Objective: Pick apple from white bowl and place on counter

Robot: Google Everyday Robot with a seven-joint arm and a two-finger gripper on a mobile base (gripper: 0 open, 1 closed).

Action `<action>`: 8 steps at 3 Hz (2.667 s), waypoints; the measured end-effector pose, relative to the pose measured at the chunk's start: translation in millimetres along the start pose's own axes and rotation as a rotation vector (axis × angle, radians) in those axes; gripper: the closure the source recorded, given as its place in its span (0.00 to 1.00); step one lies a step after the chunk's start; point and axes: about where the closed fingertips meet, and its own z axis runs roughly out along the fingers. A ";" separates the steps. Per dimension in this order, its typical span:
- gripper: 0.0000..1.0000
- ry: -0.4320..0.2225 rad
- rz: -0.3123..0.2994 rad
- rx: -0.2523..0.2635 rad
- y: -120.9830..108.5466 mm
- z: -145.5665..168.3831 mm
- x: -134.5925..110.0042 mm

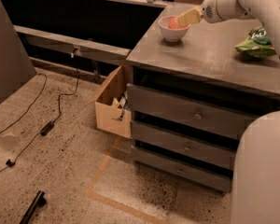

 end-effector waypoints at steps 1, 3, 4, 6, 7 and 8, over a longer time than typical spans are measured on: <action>0.32 -0.010 -0.004 -0.018 6.5 13.2 -9.5; 0.49 0.009 0.000 -0.023 8.9 42.8 -7.5; 0.62 0.016 -0.002 -0.018 6.5 54.6 -6.2; 0.23 0.022 -0.006 -0.008 0.4 68.1 -6.7; 0.30 0.033 0.001 -0.001 -3.3 71.5 -2.9; 0.49 0.053 0.002 -0.003 -3.7 77.1 3.7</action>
Offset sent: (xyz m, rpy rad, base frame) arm 0.0365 0.0273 -0.0019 0.0095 0.0062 0.0238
